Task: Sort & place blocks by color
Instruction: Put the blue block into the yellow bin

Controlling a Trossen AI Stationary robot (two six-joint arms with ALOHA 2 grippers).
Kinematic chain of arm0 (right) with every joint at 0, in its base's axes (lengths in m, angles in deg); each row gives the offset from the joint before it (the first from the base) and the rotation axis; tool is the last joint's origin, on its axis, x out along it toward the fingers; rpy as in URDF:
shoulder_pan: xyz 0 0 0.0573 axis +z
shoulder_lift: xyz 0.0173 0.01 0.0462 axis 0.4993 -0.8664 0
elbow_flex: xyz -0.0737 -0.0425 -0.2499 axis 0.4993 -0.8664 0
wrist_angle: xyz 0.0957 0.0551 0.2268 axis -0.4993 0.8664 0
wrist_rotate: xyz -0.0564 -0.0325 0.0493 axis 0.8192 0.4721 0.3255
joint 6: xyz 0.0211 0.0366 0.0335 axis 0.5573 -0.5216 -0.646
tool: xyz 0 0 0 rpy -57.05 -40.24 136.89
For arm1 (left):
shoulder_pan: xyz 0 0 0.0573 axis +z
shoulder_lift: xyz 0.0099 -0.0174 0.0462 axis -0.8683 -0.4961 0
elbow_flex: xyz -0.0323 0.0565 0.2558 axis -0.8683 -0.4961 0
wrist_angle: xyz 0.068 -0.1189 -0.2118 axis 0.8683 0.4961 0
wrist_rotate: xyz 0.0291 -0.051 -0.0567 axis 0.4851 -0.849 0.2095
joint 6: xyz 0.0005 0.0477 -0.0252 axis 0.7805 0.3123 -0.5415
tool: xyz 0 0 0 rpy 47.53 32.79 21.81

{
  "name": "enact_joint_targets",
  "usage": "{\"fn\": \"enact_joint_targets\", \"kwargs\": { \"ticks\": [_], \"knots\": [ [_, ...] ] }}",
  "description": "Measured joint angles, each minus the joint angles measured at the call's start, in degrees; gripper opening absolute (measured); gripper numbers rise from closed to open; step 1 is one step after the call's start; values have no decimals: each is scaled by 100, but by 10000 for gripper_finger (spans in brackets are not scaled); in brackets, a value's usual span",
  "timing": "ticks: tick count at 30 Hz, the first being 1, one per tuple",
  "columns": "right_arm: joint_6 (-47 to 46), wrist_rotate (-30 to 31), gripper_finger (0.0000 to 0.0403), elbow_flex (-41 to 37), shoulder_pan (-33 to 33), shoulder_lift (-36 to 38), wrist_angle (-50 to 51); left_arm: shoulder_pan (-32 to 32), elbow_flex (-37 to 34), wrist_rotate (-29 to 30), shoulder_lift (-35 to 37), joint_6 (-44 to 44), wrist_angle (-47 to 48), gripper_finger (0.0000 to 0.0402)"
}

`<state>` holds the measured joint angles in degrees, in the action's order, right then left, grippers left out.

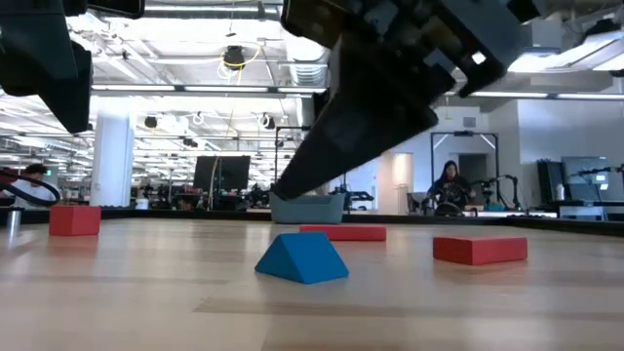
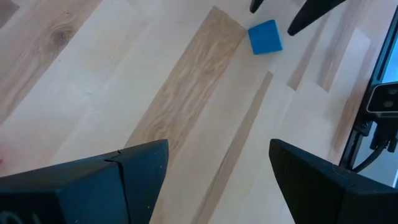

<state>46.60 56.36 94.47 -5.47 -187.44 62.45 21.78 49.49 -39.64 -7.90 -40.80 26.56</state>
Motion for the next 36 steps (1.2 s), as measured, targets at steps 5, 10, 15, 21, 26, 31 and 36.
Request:
{"fn": "enact_joint_targets", "kwargs": {
  "ticks": [5, 10, 15, 21, 26, 31, 36],
  "knots": [
    [-632, 142, 230, 0, 182, -41, -21, -3, 0, -4, 0, -1, 7, 265],
    [-773, 385, 230, -1, 470, -133, 11, -15, 0, -7, 0, 102, 10, 265],
    [-748, 758, 239, 3, 496, -129, -7, -13, 0, -2, 0, 388, 15, 265],
    [-2426, 705, 261, 3, 221, -127, 68, 33, 0, -41, 0, 448, 18, 265],
    [-2732, 602, 278, 3, 269, -127, -59, 33, 0, -50, 0, 332, 45, 265],
    [-2261, 737, 311, 8, 434, -330, -470, 78, 2, -151, 0, 774, 140, 265],
    [-2710, 940, 357, 86, 431, -579, -267, 255, 2, -451, 0, 1137, 498, 265]
  ]
}}
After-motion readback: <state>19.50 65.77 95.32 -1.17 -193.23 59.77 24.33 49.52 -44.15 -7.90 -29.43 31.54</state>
